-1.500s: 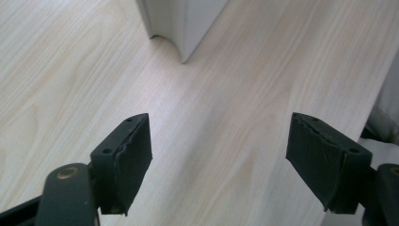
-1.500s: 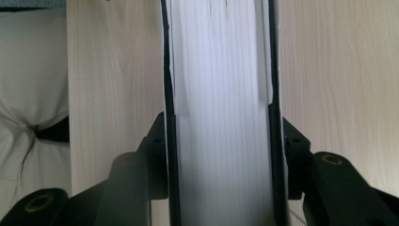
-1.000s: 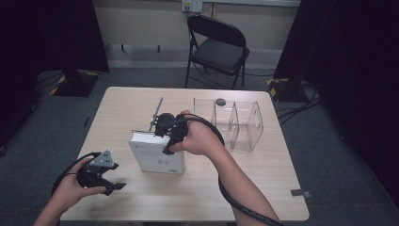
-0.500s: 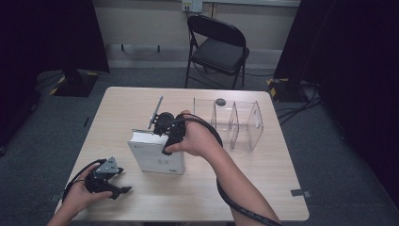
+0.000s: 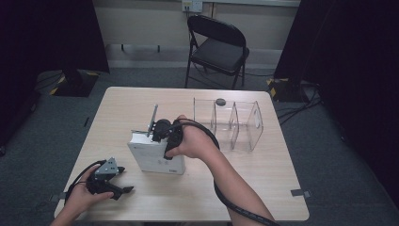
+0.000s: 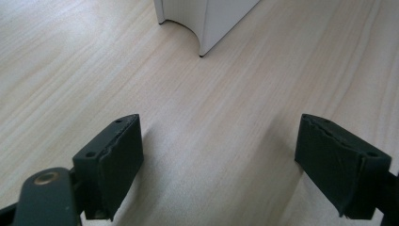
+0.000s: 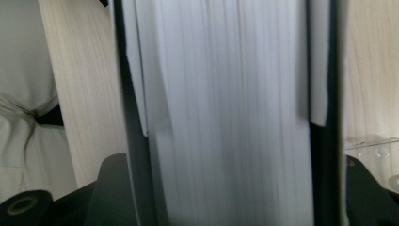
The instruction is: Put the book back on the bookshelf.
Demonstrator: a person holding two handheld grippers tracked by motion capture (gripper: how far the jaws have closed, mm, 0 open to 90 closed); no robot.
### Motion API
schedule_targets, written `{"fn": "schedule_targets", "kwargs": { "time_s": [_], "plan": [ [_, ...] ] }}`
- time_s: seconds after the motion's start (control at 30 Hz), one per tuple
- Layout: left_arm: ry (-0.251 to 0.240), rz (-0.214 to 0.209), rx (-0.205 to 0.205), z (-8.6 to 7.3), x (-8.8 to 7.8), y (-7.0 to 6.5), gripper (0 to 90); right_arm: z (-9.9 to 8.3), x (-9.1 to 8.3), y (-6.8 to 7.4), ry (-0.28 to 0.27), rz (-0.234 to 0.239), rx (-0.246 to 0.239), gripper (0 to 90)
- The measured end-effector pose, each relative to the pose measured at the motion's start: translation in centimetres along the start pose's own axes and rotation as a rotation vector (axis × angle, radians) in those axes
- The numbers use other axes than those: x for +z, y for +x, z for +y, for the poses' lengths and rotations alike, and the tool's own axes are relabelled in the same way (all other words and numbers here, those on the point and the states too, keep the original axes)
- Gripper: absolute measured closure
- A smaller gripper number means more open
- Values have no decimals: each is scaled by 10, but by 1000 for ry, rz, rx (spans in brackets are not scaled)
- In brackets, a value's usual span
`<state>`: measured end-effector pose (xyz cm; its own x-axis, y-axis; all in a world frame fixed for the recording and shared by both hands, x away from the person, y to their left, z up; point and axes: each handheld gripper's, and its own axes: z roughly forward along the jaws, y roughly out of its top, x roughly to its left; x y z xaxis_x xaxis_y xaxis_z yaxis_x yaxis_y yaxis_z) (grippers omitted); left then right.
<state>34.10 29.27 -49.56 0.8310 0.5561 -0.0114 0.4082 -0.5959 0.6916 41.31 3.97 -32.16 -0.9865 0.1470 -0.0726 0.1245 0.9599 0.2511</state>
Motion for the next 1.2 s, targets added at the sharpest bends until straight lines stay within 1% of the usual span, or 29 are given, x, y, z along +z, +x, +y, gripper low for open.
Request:
{"fn": "schedule_targets", "kwargs": {
  "time_s": [0.1,0.2,0.23,0.33,0.37,0.4,0.43,0.47,0.67,0.8,0.93,1.0,1.03,1.07,1.2],
  "plan": [
    [-12,0,2,-1,1,0,144,3,4,2,7,6,-5,434],
    [-33,0,-4,-3,2,0,136,5,6,4,8,-9,-5,426],
    [-40,1,1,-4,1,0,134,5,6,4,8,-12,-8,425],
    [-45,-1,-1,-5,1,0,133,6,8,3,-1,16,3,389],
    [-48,-1,-3,-5,1,0,133,7,10,3,-9,30,14,375],
    [-45,-1,5,-5,1,1,132,8,11,3,-18,33,10,373],
    [-46,-1,5,-5,1,1,132,9,11,3,-9,27,13,374],
    [-46,7,16,-5,1,1,132,9,12,2,-13,26,12,373],
    [-54,4,17,-6,1,1,132,6,11,-1,-73,29,21,372],
    [-53,4,17,-6,1,1,132,6,11,-2,-65,32,29,376],
    [-58,6,13,-7,1,1,132,7,11,-3,-62,34,24,384],
    [-59,6,15,-7,1,1,131,6,11,-2,-70,26,15,387],
    [-62,-1,6,-7,1,1,131,6,11,-2,-70,23,17,389],
    [-59,6,15,-7,1,1,131,7,11,-2,-66,16,13,390],
    [-56,4,13,-7,1,1,130,7,11,-2,-68,9,7,394]
  ]
}}
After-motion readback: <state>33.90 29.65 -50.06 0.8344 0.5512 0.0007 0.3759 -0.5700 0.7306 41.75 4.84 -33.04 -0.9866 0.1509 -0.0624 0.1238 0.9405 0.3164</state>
